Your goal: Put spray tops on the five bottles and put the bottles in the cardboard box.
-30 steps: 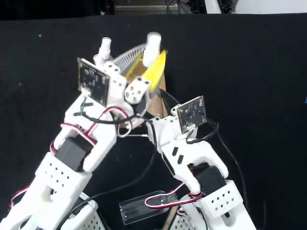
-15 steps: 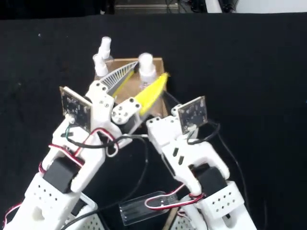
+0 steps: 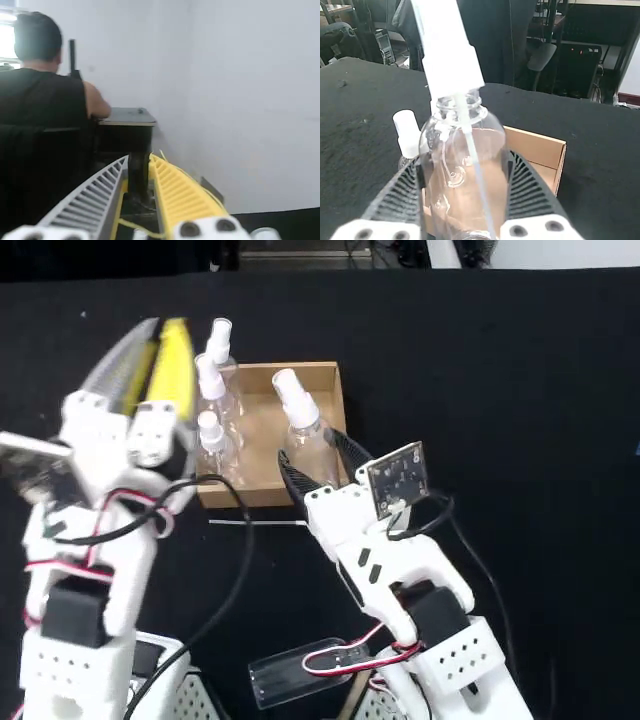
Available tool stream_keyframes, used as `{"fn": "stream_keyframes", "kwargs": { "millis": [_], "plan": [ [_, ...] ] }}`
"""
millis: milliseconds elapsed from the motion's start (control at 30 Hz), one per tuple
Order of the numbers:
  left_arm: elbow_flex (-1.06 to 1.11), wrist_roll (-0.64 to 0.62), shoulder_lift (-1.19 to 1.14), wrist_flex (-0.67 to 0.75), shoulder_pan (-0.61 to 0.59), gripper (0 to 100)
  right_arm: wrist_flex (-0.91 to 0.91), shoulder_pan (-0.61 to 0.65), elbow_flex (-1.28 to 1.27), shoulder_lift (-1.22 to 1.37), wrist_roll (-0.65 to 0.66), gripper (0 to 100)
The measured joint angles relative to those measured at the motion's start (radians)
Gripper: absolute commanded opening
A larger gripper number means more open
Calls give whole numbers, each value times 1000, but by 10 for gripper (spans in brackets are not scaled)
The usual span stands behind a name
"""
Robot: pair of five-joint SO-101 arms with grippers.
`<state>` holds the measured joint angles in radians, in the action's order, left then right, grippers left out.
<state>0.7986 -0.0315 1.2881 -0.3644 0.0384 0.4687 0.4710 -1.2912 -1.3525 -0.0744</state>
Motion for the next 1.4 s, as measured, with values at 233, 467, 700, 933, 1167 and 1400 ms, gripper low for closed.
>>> {"fn": "stream_keyframes", "kwargs": {
  "millis": [233,467,700,933,1167,1400],
  "plan": [
    [276,0,296,-8,-250,58,-106,-89,0,0,-18,10],
    [578,0,512,-8,-371,59,-109,-226,104,84,-92,10],
    [772,3,519,-9,-381,58,-167,-239,249,408,-97,11],
    [876,3,525,-26,-385,58,-394,-249,279,701,-97,11],
    [876,3,526,-95,-402,58,-597,-212,281,864,-97,11],
    [876,3,526,-203,-402,58,-847,-147,279,979,-97,10]
  ]
}}
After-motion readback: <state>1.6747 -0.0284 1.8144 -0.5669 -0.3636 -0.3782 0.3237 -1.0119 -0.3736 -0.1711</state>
